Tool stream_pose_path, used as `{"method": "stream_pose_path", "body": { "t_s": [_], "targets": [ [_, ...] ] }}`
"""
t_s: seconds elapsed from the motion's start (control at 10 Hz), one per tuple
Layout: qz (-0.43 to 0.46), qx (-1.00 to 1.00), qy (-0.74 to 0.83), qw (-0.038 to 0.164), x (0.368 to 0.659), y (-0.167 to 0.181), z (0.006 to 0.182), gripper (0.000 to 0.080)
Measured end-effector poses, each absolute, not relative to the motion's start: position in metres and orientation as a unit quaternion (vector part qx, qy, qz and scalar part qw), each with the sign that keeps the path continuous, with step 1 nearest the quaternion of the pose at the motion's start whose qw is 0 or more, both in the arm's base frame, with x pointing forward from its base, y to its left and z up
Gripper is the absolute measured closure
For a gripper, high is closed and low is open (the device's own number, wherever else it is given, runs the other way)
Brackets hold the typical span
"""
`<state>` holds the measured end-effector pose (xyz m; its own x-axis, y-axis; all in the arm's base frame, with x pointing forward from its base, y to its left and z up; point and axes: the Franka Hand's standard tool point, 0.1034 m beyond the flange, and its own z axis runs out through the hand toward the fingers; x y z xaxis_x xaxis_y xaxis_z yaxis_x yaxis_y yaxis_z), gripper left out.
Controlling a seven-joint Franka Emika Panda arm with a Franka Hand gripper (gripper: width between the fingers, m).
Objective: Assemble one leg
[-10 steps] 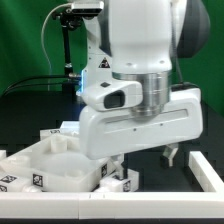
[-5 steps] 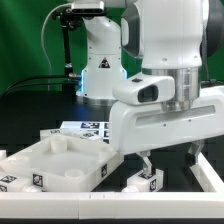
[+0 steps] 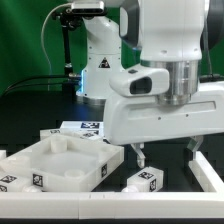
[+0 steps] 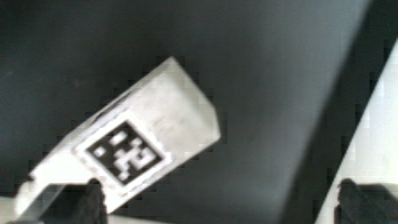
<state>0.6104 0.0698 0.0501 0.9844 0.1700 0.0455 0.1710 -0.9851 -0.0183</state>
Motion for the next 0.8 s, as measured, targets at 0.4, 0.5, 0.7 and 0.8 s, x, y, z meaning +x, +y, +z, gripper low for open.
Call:
{"method": "stream_pose_path", "body": {
  "t_s": [0.4,0.5,0.7,0.8],
  "targets": [
    [-0.019,-0.999,-0.015,0.039,0.607,0.038,0.027,0.0151],
    [-0.021,-0.999,-0.016,0.039,0.607,0.033,0.024,0.0151],
    [-0.022,-0.999,-0.018,0.040,0.609,0.039,0.021,0.0151],
    [-0.028,-0.999,-0.019,0.039,0.613,0.040,0.017,0.0151]
  ]
}}
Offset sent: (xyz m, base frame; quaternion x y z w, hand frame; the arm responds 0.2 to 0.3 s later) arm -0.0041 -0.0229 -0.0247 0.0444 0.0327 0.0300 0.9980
